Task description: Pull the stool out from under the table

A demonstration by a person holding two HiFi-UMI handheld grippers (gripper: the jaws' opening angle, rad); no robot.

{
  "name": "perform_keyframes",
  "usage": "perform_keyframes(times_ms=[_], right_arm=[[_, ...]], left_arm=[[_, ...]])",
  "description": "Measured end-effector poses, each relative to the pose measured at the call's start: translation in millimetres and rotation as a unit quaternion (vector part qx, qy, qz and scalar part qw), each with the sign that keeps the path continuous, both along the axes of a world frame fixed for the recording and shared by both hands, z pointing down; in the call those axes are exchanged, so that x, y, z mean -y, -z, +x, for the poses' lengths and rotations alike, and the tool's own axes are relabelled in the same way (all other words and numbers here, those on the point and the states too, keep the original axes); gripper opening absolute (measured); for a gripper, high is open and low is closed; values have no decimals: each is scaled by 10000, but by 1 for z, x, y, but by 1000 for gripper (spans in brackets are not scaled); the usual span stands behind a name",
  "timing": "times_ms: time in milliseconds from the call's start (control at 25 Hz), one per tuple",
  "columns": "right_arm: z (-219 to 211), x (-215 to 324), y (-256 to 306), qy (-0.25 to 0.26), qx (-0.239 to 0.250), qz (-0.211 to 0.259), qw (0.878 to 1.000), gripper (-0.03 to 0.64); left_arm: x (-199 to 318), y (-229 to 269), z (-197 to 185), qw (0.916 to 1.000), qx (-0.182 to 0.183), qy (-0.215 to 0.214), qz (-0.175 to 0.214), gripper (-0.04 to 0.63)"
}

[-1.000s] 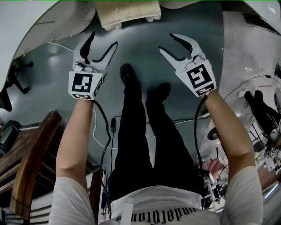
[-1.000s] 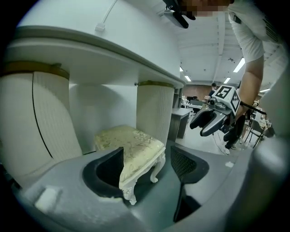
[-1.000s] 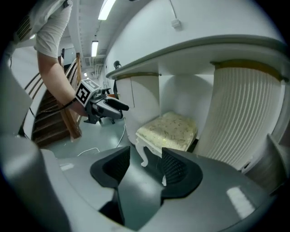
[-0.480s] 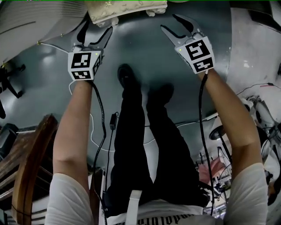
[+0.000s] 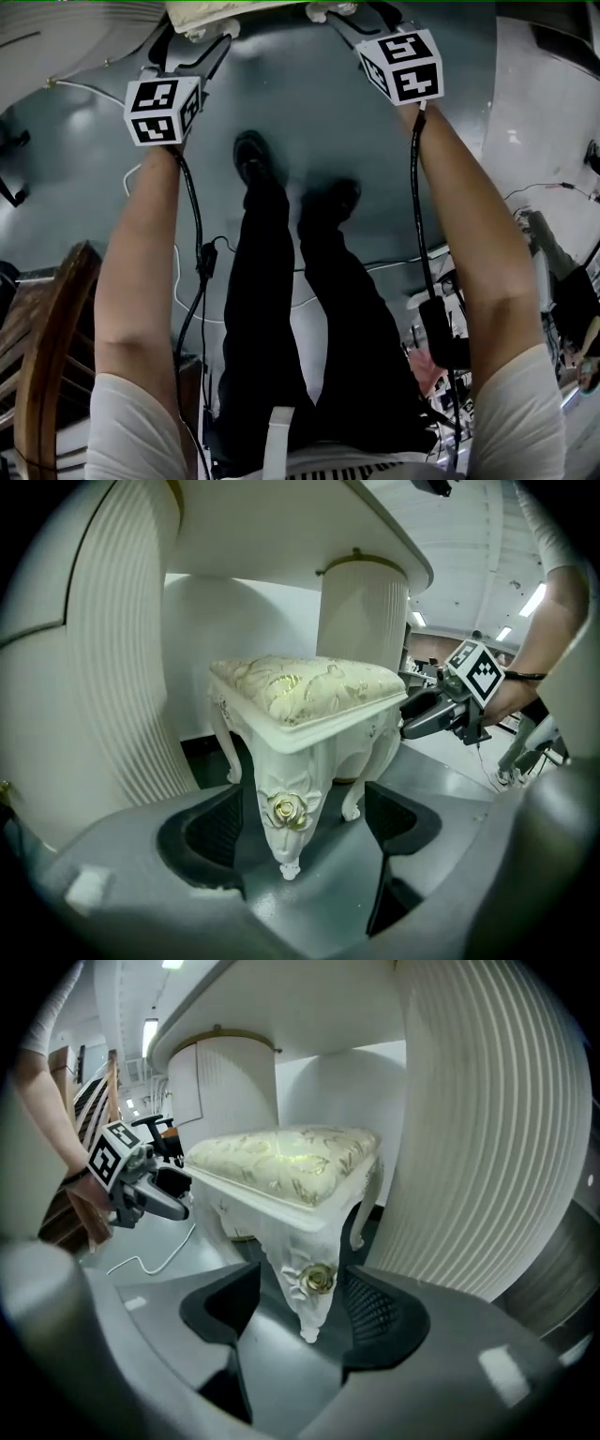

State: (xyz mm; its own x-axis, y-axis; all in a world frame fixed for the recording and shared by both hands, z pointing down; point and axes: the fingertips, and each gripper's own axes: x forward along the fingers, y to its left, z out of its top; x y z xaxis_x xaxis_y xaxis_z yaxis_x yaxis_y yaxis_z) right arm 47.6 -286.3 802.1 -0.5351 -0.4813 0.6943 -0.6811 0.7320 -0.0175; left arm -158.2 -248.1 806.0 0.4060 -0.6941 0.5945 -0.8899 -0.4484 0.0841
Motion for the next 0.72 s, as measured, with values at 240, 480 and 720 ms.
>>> perform_keyframes(times_ms=[240,480,720], right_arm=[[-13,16,-10,-231,-77,-85,9997,276],[-11,10,-14,-333,-68,-172,9993,266],[-8,-7,-12,-379,-126,-196,9990,261]], left_arm=[[11,-5,1,9993,-57,356,-125,330],[9,-9,-3,9976,-46,678,-129,268],[-5,-5,-2,9977,-34,650,-166,267]])
